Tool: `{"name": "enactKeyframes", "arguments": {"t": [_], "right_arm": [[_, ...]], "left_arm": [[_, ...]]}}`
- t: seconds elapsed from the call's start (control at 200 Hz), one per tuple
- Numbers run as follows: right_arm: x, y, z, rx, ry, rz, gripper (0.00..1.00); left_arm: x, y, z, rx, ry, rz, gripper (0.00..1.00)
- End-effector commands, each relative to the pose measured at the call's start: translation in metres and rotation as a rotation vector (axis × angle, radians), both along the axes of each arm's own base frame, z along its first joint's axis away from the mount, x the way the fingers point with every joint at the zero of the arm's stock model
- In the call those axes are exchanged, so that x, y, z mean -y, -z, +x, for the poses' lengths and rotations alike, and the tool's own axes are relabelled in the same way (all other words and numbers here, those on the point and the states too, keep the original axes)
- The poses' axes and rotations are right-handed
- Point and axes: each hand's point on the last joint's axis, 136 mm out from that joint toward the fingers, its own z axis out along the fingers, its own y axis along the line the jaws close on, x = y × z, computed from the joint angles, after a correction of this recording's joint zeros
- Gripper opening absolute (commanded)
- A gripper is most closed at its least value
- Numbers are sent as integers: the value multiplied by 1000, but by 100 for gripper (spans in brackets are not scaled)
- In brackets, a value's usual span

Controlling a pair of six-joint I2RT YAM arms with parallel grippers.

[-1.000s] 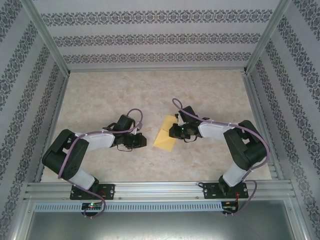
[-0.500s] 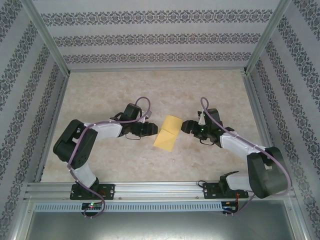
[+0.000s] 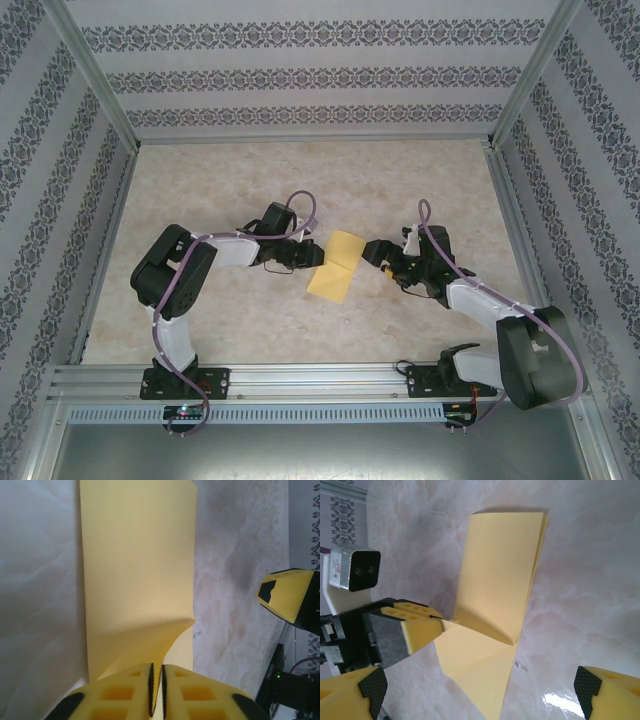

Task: Fold a paper plane with a square sheet of paper (fold left side to right side)
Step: Turn over the paper at the center of the table.

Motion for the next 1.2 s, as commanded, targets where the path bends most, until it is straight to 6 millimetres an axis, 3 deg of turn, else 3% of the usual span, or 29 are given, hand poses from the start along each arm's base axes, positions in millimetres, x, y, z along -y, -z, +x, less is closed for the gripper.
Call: {"name": "enactKeyframes", "arguments": {"t": [0.0,0.13,0.619,0.704,0.814,1.044,1.194], "right_arm": [[-10,-3,0,-7,-34,48,94],[-25,3,1,-39,-86,48,82],[-85,23,19,-99,-178,81,62],[-90,27,20,-113,-180,91,55],[-91,30,18,-121,-183,96,45],[-90,26,14,-95,-209,92,31],[-92,18,17,-62,-221,95,14]], "left_arm": [[3,-18,3,88,15,-7,10],[-5,-23,0,119,-3,25,8],[-10,-24,-2,126,-17,40,11],[-11,-24,-1,127,-23,44,19],[-15,-27,-2,140,-26,64,39],[-39,-49,-1,168,-97,70,51],[-57,-67,-5,180,-166,41,66]]}}
